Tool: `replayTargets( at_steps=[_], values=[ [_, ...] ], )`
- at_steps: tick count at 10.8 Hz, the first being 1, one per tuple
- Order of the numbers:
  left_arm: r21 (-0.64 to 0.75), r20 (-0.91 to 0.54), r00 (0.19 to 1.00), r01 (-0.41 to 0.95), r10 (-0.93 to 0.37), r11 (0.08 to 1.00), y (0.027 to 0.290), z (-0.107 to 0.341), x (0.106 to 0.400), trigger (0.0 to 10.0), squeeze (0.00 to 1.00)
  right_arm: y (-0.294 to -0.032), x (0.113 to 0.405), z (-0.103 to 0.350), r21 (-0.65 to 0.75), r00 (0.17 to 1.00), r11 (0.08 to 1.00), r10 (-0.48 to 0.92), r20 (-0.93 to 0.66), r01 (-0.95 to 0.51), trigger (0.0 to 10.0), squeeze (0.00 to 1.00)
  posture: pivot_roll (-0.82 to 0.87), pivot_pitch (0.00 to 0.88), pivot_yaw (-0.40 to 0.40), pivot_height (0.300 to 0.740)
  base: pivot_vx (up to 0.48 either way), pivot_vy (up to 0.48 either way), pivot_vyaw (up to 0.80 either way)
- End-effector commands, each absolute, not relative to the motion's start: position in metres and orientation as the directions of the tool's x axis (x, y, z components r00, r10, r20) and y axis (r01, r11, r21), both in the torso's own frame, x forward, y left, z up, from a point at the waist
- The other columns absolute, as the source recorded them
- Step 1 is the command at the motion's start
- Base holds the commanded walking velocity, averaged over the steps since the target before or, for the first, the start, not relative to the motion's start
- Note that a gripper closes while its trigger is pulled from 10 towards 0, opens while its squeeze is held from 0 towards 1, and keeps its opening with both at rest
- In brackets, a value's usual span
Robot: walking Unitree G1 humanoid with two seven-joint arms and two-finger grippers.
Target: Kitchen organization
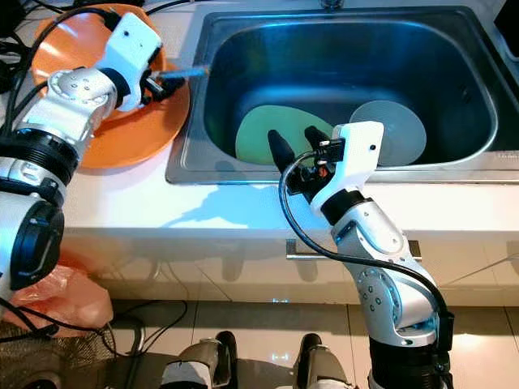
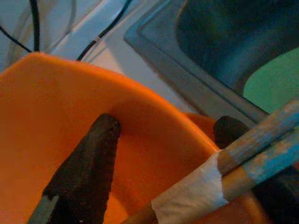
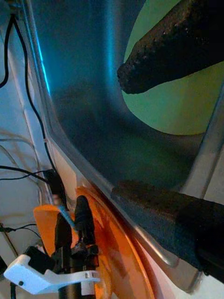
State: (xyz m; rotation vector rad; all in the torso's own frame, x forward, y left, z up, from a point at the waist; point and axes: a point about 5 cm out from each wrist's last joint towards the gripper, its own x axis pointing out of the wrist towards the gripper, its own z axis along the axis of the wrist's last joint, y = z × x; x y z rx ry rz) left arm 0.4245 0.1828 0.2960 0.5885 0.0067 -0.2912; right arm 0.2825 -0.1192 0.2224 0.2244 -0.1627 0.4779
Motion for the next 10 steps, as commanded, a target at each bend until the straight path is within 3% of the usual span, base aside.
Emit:
replayTargets(
  at_steps=[1, 6, 10],
  values=[
    [0.529, -0.097, 0.964, 0.262, -0.248, 0.807, 0.191, 0.299, 0.424, 0.0, 0.00, -0.118, 0.282, 0.225, 0.176, 0.872, 0.862, 0.436, 0.220, -0.476, 10.0, 0.05, 0.12, 0.249, 0.101, 0.740, 0.000, 0.000, 0.00],
    [0.489, -0.046, 0.955, 0.278, -0.293, 0.827, 0.190, 0.312, 0.423, 0.0, 0.00, -0.120, 0.288, 0.227, 0.179, 0.876, 0.866, 0.425, 0.230, -0.467, 10.0, 0.04, 0.12, 0.227, 0.094, 0.740, 0.000, 0.000, 0.00],
    [0.465, 0.097, 0.924, 0.286, -0.370, 0.838, 0.184, 0.340, 0.419, 0.0, 0.00, -0.119, 0.295, 0.231, 0.167, 0.858, 0.851, 0.454, 0.240, -0.497, 10.0, 0.04, 0.13, 0.191, 0.077, 0.740, 0.000, 0.000, 0.00]
  ],
)
